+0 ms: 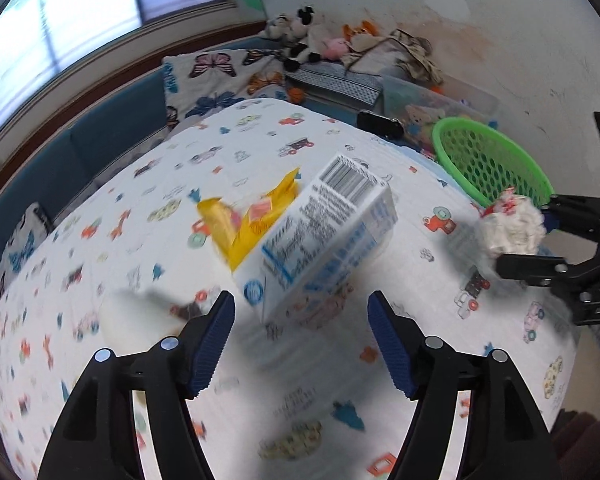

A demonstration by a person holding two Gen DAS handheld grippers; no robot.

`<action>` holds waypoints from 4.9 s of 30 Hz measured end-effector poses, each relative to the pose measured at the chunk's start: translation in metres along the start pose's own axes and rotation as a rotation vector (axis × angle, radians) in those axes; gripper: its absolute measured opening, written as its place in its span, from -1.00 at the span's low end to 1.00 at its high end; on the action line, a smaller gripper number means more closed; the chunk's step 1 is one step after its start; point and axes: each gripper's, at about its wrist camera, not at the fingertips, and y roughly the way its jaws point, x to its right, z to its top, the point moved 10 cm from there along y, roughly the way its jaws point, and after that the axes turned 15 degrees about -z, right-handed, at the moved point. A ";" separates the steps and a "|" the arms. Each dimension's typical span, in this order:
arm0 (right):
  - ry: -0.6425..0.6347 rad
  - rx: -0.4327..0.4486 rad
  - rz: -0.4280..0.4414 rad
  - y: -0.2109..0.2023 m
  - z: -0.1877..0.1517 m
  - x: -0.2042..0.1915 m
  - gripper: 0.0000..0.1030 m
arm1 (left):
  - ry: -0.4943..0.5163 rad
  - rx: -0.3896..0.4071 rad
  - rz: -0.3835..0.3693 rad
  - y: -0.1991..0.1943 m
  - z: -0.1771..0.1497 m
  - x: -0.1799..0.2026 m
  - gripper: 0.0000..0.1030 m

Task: Collect trash
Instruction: 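Grasp the white milk carton with the left tool while the right tool lifts the crumpled paper, then carry the crumpled paper over the green basket and open the right tool, then carry the milk carton over the green basket and open the left tool, then grasp the white paper cup with the left tool while the right tool reaches the yellow snack bag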

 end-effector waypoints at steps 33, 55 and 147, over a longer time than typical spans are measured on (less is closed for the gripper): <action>0.099 -0.036 -0.052 0.004 -0.003 0.053 0.06 | 0.189 -0.042 -0.186 0.051 0.033 0.008 0.35; 0.194 0.005 -0.120 -0.017 -0.011 0.111 0.07 | 0.079 0.053 -0.151 0.001 0.041 0.035 -0.20; 0.187 0.009 -0.159 -0.040 -0.054 0.160 0.57 | -0.138 0.107 -0.073 0.047 0.084 0.140 0.26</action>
